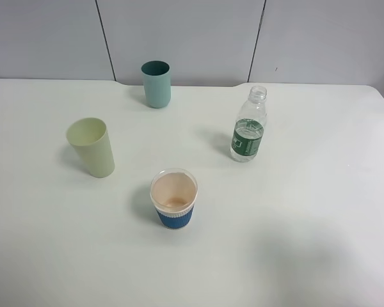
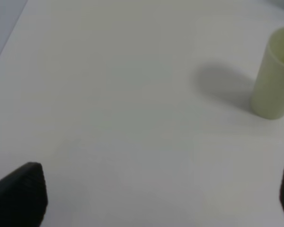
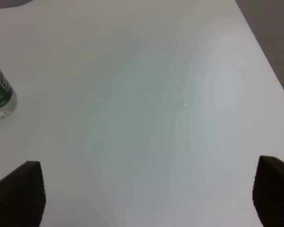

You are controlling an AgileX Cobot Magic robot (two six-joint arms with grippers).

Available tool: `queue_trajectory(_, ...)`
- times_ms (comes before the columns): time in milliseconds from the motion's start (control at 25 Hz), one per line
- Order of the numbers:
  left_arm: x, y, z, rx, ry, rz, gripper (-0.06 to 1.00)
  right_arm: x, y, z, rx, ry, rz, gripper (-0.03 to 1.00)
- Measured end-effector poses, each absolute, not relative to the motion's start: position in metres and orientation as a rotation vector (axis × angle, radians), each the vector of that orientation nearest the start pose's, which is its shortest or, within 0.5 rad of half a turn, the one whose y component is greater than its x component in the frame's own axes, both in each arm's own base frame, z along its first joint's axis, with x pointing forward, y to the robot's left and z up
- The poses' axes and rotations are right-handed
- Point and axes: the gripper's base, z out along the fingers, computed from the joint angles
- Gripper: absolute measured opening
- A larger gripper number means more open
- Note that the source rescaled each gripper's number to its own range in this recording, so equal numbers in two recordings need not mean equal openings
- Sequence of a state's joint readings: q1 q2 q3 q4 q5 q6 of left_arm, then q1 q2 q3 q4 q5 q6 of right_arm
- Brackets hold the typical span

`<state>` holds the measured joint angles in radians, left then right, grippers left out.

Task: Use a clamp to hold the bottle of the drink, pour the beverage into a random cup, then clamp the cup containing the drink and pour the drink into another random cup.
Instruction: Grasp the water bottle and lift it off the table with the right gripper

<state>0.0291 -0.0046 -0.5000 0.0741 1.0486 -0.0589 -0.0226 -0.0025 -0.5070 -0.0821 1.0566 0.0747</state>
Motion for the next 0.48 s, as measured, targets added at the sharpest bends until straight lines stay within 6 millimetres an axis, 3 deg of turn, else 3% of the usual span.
queue_trajectory(480,-0.0054,0.0057,0.2784,-0.092,2.024,0.07,1.0,-0.0062,-0.0064,0.2797,0.103,2.026,-0.065,0.73)
